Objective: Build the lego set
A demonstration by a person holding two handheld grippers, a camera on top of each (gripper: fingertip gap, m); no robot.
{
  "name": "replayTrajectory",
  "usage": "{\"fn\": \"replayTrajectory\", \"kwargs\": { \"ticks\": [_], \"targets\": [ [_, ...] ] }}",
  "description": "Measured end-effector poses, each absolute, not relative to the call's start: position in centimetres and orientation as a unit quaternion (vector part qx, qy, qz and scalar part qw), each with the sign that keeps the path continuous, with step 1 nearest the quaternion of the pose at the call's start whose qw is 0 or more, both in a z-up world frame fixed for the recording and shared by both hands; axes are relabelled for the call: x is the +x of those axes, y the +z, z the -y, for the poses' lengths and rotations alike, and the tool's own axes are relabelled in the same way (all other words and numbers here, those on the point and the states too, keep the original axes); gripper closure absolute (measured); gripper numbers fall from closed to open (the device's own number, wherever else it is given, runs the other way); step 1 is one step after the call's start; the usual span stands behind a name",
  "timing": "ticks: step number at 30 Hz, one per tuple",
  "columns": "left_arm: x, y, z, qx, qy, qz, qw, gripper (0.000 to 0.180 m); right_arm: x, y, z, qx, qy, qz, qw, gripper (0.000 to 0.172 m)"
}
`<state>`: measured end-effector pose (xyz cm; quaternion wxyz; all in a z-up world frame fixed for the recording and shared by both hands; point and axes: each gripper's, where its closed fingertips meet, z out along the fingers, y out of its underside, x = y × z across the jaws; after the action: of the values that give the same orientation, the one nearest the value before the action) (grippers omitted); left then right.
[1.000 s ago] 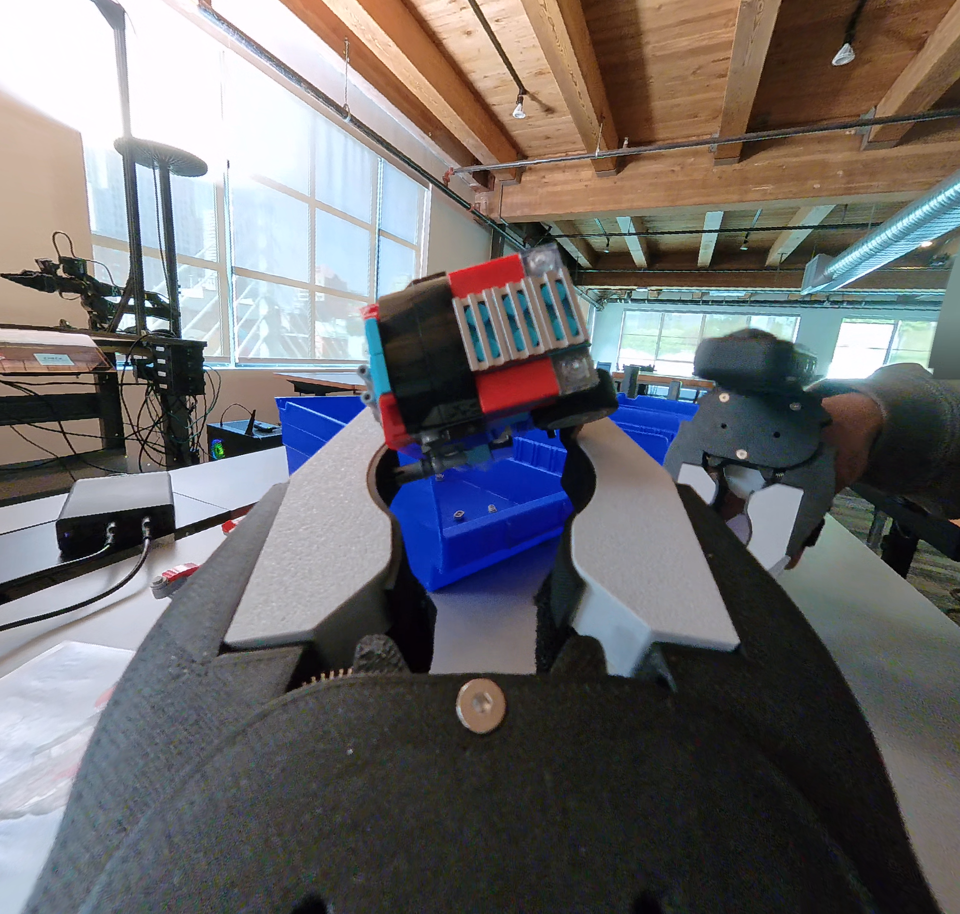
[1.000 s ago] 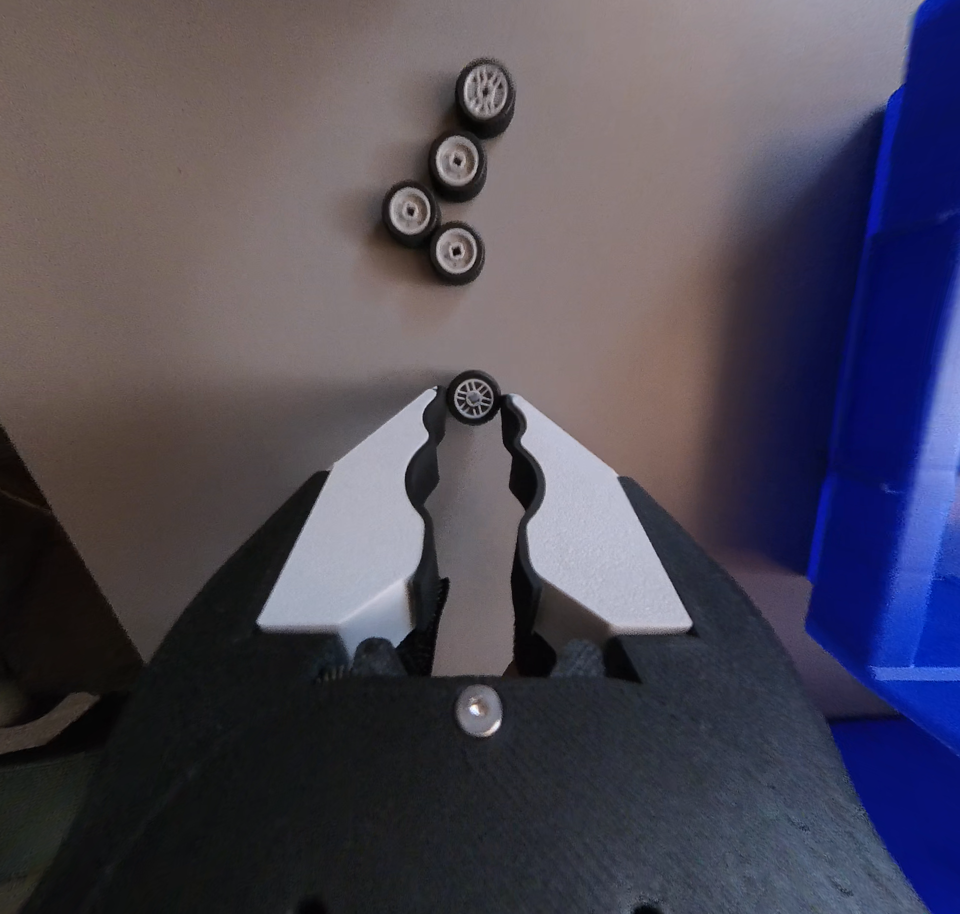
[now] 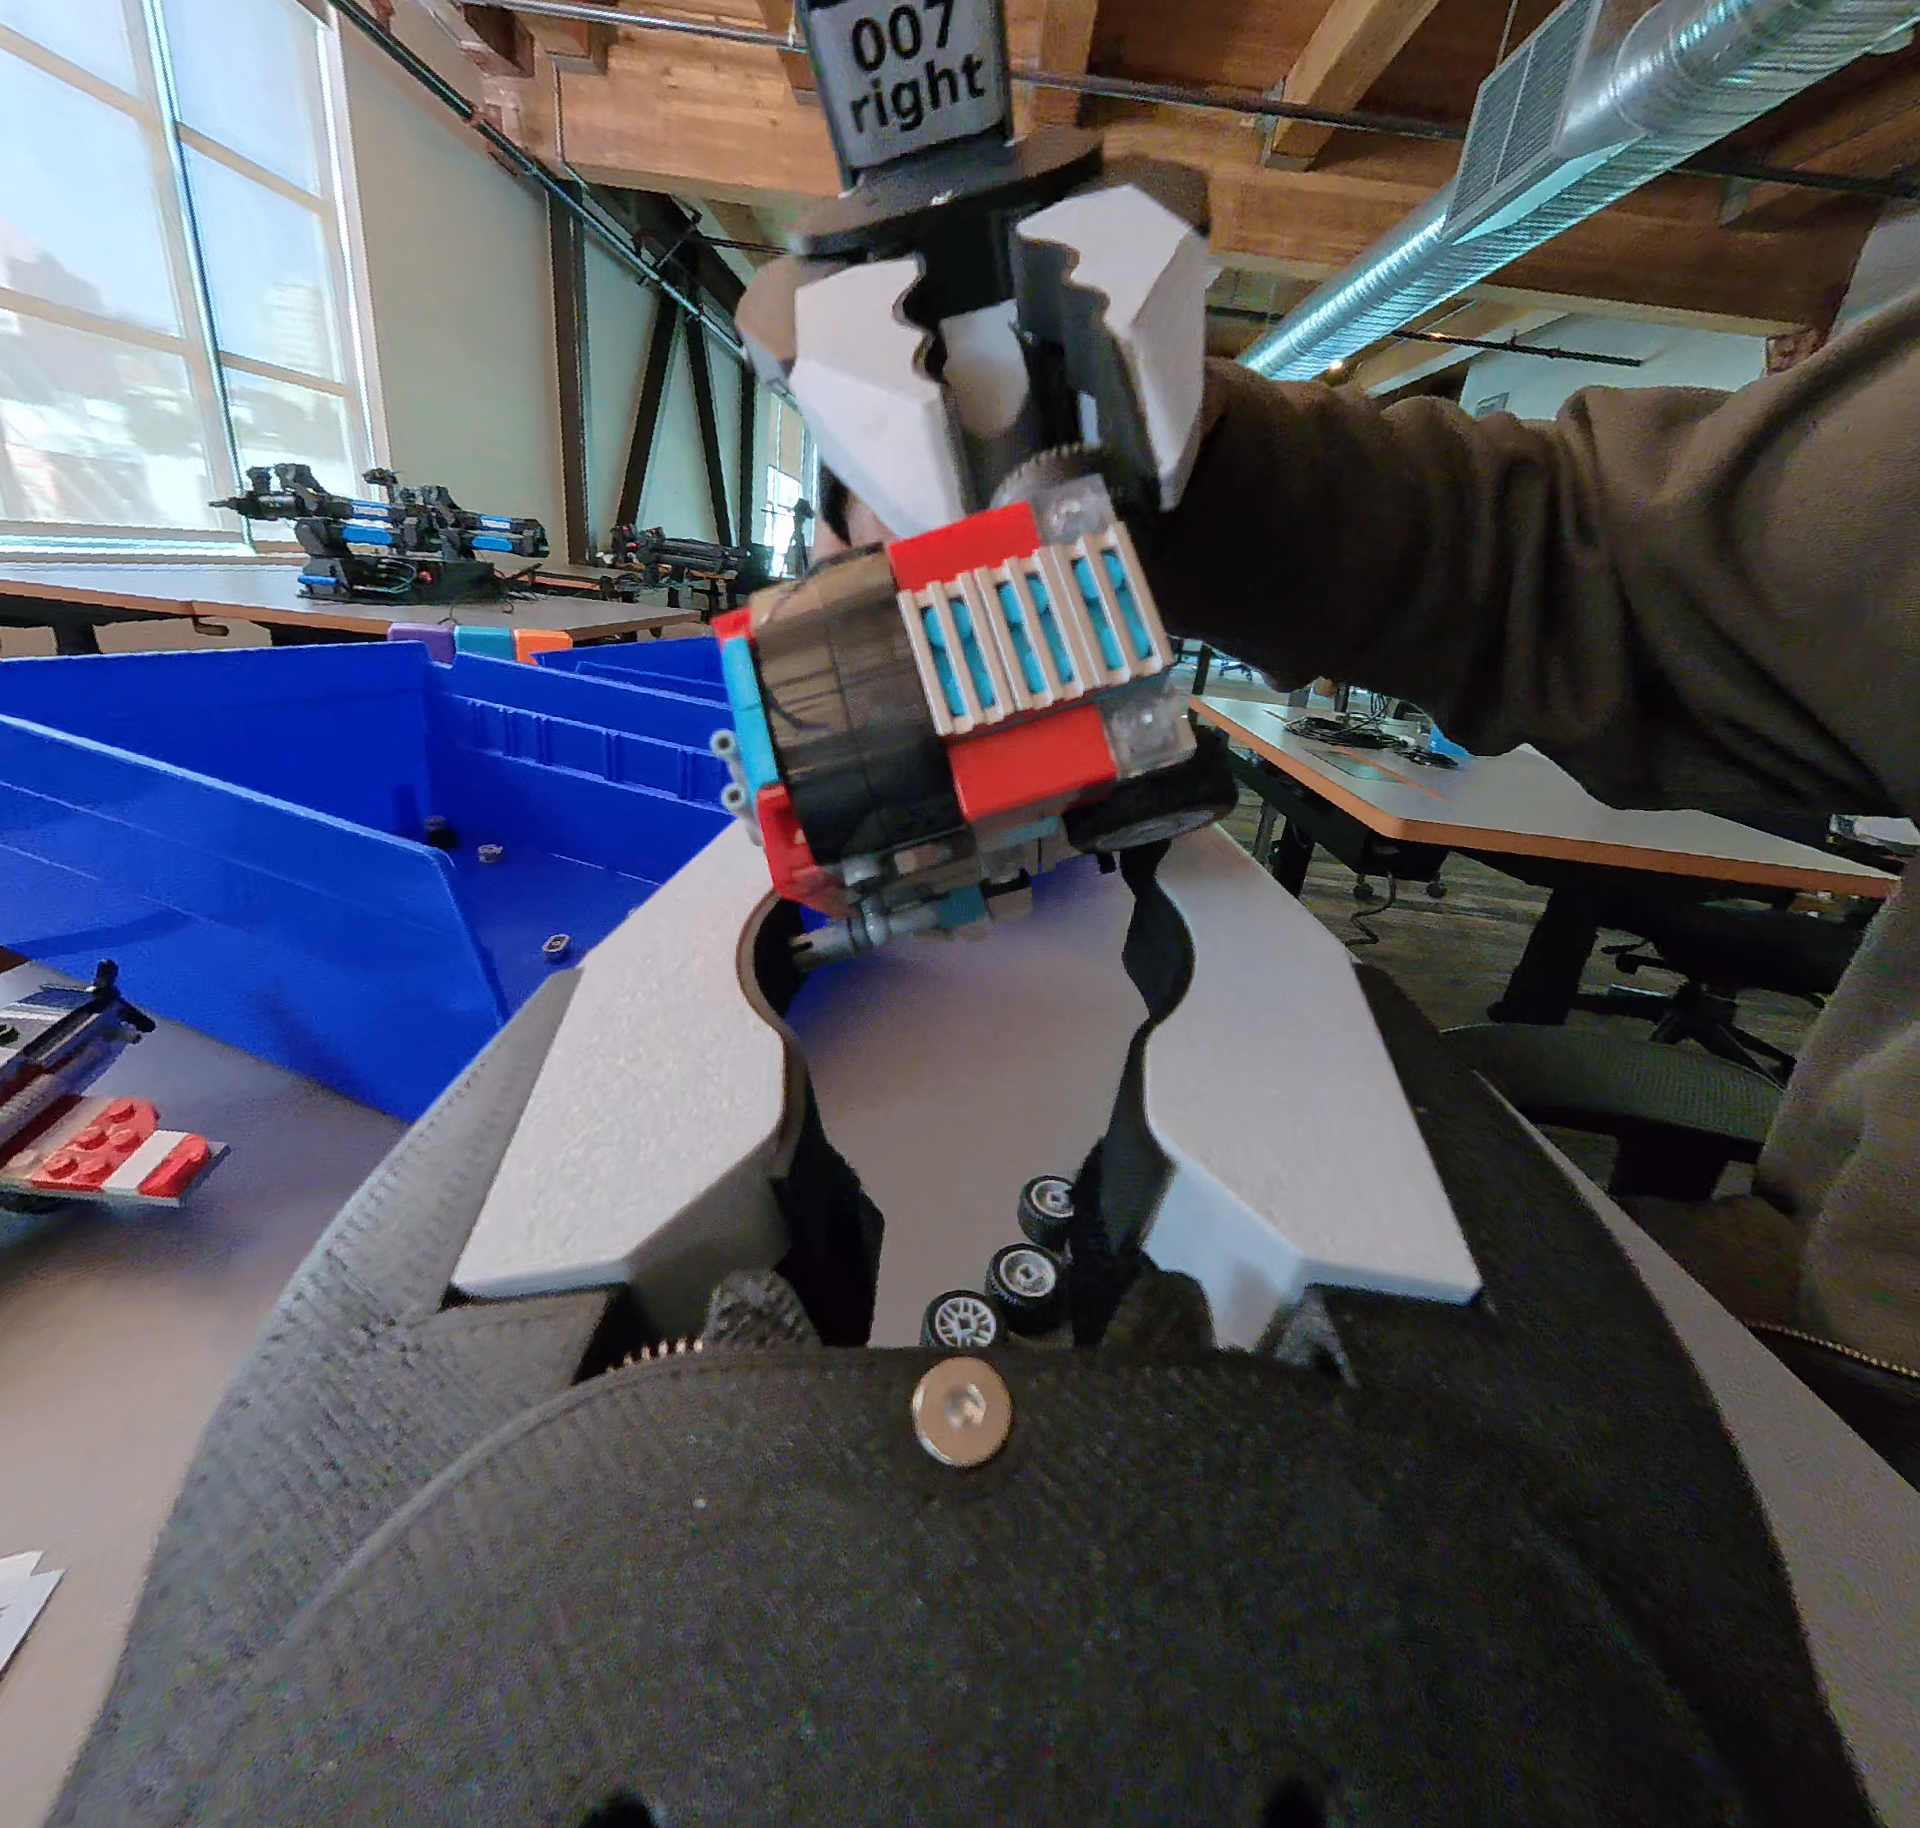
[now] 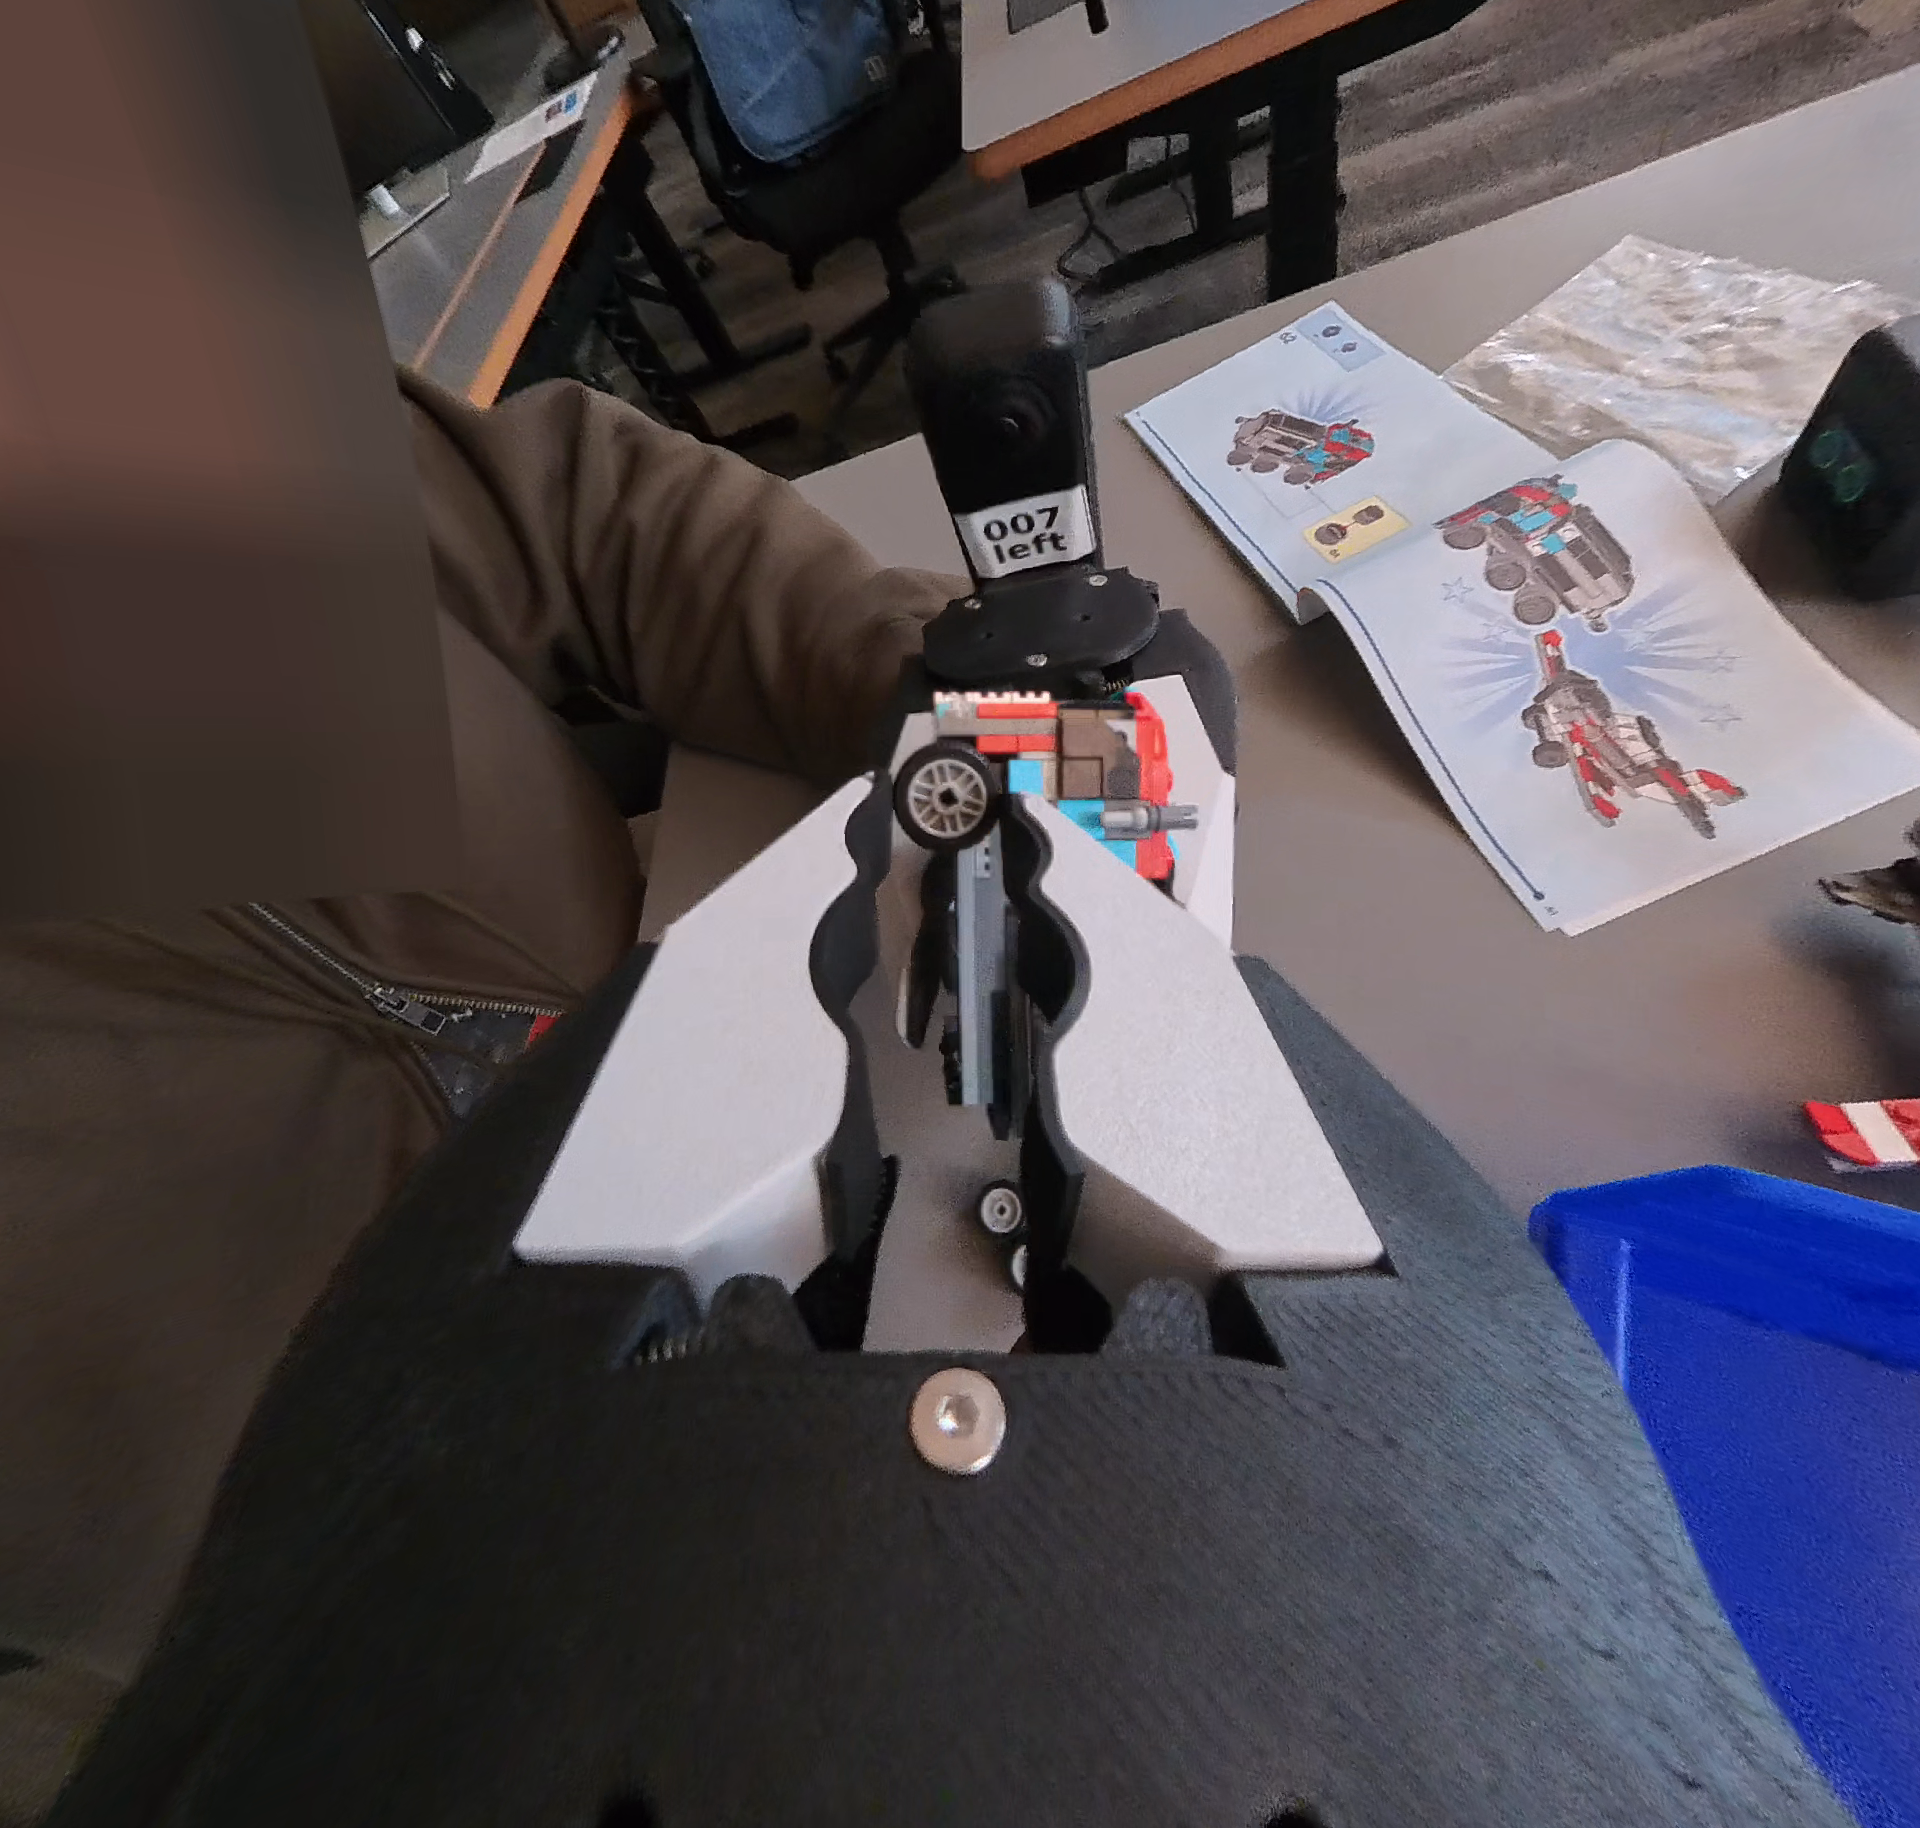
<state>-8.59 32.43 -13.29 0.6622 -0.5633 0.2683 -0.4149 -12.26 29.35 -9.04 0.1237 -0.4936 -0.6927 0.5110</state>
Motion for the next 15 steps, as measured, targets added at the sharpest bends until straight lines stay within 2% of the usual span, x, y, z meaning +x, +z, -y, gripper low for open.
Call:
{"fn": "replayTrajectory", "kwargs": {
  "ticks": [15],
  "targets": [
    [-8.6,-14.5,-33.2,-0.599,-0.405,-0.263,0.638,0.12,-12.2,-10.3,-29.9,-0.502,0.485,0.707,0.113,0.15]
  ]
}}
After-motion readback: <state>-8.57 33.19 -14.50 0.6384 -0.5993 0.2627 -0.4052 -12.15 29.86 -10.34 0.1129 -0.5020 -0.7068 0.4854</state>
